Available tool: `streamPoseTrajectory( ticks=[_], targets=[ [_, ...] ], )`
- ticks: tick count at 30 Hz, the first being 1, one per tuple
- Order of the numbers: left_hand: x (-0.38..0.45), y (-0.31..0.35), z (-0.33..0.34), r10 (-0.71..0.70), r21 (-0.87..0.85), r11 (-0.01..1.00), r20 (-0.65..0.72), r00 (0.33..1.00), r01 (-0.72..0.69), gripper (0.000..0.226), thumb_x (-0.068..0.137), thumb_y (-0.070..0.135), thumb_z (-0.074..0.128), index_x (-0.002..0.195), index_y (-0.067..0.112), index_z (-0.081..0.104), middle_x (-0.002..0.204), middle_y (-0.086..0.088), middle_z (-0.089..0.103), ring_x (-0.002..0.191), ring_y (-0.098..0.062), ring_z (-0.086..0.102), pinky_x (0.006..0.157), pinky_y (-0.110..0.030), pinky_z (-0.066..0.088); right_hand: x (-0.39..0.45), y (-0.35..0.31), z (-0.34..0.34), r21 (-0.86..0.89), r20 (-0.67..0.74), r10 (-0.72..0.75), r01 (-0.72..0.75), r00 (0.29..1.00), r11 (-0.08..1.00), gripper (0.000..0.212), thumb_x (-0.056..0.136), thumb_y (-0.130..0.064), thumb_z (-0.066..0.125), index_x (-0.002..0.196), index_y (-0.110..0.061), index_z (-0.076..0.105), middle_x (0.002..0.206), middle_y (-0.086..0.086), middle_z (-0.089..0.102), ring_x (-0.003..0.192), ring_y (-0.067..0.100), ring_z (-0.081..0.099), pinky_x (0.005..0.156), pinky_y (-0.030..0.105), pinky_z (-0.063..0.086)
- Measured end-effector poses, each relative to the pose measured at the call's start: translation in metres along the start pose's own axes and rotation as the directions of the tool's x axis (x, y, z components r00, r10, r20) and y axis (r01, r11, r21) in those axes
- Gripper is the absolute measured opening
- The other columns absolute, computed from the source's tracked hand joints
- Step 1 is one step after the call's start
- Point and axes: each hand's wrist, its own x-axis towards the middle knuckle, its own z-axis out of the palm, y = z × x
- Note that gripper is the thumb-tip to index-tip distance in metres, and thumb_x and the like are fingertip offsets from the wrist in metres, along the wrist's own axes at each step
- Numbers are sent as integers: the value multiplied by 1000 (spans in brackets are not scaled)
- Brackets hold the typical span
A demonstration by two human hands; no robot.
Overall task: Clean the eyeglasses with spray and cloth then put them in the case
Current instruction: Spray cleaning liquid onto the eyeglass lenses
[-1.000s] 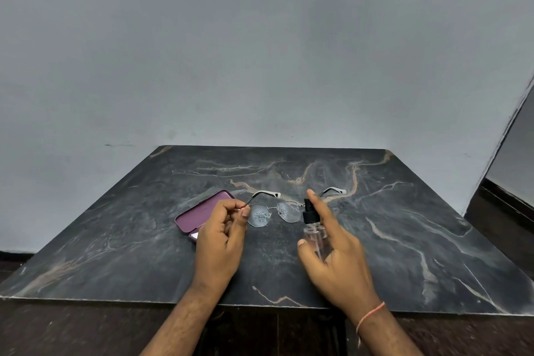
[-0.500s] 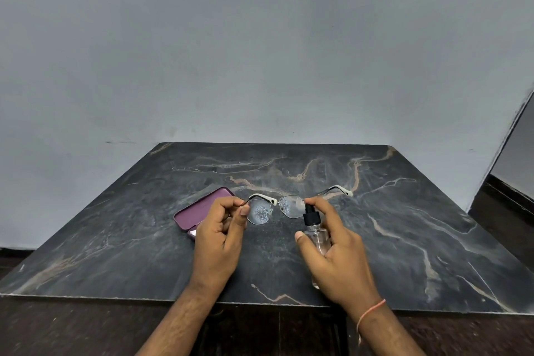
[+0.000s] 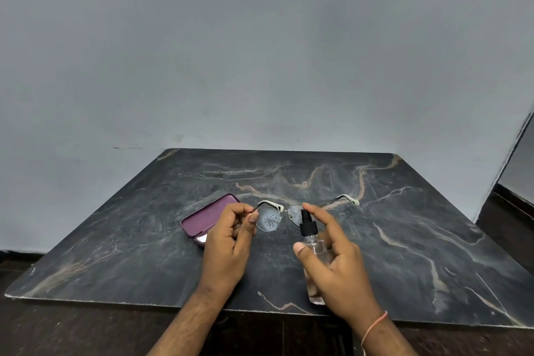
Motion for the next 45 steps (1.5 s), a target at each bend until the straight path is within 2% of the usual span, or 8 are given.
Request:
streamPoseTrajectory(
  ticks=[5,12,17,22,29,36,39,45],
  targets=[
    [1,-6,0,11,9,1000,19,1000,-12,27,102,67,59,109,41,67,90,4,74,76,-10,71,72,-17,54,4,-6,26,82,31,23,-25,999,996,59,87,-39,74,143,-53,59,64,10,58,58,16,52,61,39,53],
    [1,-11,1,8,-17,1000,25,1000,-8,31,102,68,59,109,39,68,91,6,74,78,-10,72,72,-16,54,5,-1,33,89,40,43,-47,998,995,54,84,-38,76,136,-47,64,55,-11,49,54,4,46,58,21,43],
    [1,-7,0,10,-24,1000,15,1000,-10,34,101,68,58,109,36,68,92,7,74,79,-9,72,73,-15,54,7,0,35,168,53,49,-57,997,984,63,89,-39,72,148,-52,56,56,7,51,55,15,47,60,40,49],
    [0,-5,0,4,-28,1000,28,1000,-3,42,101,68,58,111,28,69,92,5,75,78,-10,73,73,-17,55,6,3,35,182,70,15,-28,997,983,56,92,-41,76,145,-51,60,54,-10,52,54,4,48,59,22,47],
    [-1,-4,0,1,-30,1000,27,1000,0,45,100,71,57,110,29,69,88,6,73,77,-9,72,73,-16,54,7,5,35,223,85,60,-78,995,972,47,93,-41,78,138,-43,66,50,0,50,48,14,45,53,28,41],
    [0,-5,0,-5,-19,1000,32,999,6,39,101,70,58,110,33,69,88,8,74,77,-10,71,72,-18,55,8,1,35,348,151,49,-100,987,932,58,97,-42,72,151,-48,51,60,17,64,56,22,63,67,36,61],
    [0,-5,0,-5,-22,1000,31,999,6,37,101,69,58,110,34,68,87,7,73,77,-11,71,72,-18,54,7,1,34,334,121,39,-77,992,939,50,97,-40,73,144,-42,57,54,1,57,48,11,53,55,25,48],
    [0,-4,0,0,-30,1000,35,999,1,37,102,66,58,110,31,68,88,7,73,78,-10,72,72,-14,53,7,4,35,262,93,75,-97,993,960,45,96,-45,74,139,-42,61,53,0,48,49,17,43,53,34,39]
  ],
)
